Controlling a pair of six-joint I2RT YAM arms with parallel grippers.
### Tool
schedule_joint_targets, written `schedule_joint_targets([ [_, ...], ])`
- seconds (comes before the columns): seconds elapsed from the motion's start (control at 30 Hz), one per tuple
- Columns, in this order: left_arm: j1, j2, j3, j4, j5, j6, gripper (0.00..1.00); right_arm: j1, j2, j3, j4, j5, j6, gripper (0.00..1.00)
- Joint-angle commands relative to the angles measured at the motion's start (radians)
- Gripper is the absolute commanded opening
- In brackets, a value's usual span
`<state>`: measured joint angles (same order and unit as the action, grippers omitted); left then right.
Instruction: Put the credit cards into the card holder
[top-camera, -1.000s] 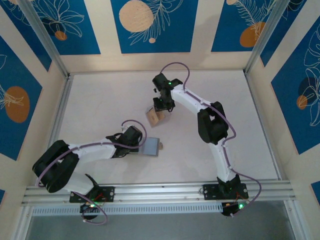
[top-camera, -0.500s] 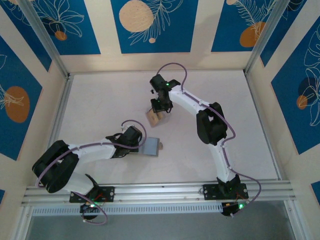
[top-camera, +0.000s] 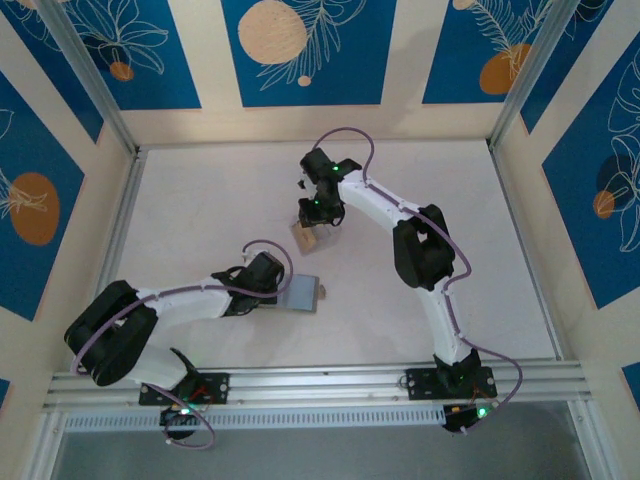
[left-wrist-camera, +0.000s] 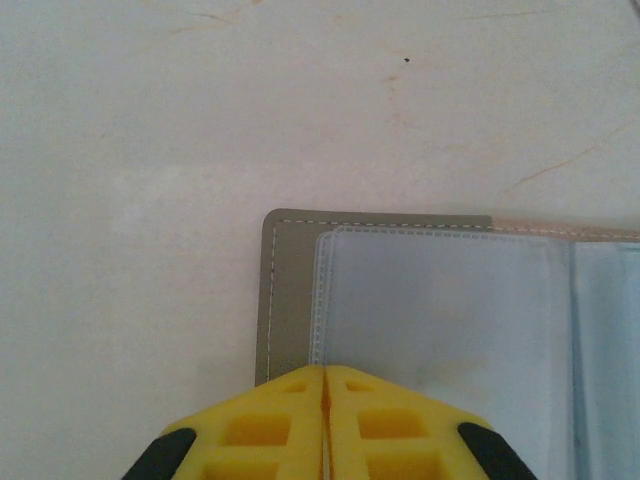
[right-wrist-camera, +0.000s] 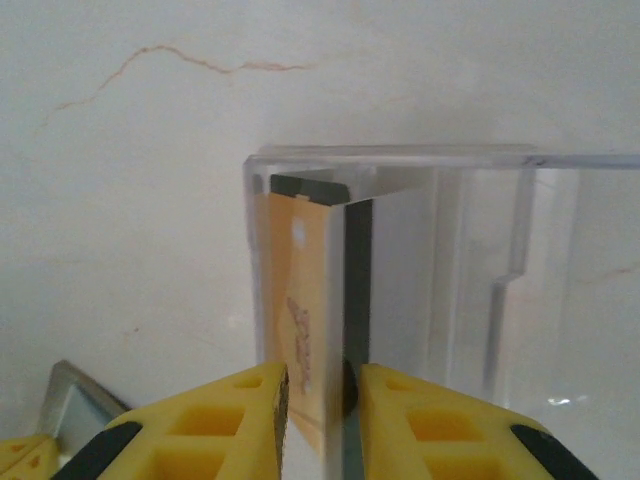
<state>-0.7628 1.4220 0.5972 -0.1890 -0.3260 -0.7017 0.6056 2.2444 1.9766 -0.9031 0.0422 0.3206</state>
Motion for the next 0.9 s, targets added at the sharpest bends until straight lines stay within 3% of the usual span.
schedule_joint_targets([
  [0.0, 0.006, 0.028, -0.045, -0.066, 0.071, -0.019, 0.08, -0.006, -0.013, 0.012, 0.005, -0.107, 0.001, 0.28],
  [0.13, 0.005, 0.026, -0.046, -0.066, 0.071, -0.019, 0.08, -0.016, -0.022, 0.002, 0.018, -0.138, 0.009, 0.29],
  [0.43, 0.005, 0.034, -0.048, -0.06, 0.077, -0.021, 0.08, 0.006, 0.006, 0.055, -0.043, 0.047, -0.001, 0.28],
  [0.87, 0.004, 0.041, -0.041, -0.058, 0.085, -0.022, 0.07, 0.004, 0.024, 0.068, -0.048, 0.031, -0.011, 0.25],
])
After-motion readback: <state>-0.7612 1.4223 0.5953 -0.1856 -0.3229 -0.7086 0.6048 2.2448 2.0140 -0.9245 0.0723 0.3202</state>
